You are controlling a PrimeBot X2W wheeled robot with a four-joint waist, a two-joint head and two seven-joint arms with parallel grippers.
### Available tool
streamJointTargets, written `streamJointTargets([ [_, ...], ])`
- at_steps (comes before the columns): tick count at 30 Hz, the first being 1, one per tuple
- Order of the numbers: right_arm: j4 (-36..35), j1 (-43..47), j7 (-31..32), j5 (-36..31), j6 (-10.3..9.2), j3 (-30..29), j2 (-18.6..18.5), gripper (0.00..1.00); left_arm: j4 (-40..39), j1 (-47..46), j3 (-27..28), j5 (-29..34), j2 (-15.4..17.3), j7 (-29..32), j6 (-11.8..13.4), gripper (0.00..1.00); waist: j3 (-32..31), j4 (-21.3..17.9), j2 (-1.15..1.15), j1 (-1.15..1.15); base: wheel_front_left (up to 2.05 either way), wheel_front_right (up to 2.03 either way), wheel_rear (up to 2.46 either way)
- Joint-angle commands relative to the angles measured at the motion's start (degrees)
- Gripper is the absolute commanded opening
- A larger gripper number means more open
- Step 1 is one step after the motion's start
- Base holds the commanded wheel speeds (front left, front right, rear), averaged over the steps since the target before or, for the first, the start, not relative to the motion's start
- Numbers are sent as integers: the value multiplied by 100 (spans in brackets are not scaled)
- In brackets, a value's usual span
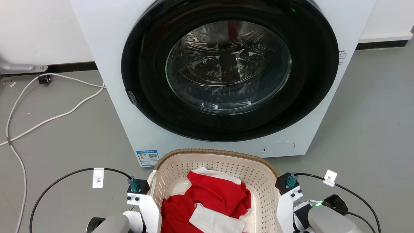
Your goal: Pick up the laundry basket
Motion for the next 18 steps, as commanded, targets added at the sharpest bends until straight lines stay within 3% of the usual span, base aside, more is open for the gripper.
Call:
streamJointTargets([
  [1, 57, -78, 33, 31, -18, 87, -234, 0, 3, 44, -61, -39, 177, 31, 6, 0, -17, 11, 0, 1, 0, 0, 0],
  [18, 84, -155, 68, 536, -21, 562, -257, 0, 30, -94, -474, -499, 228, -7, 6, 0, 2, 16, 0, 1, 0, 0, 0],
])
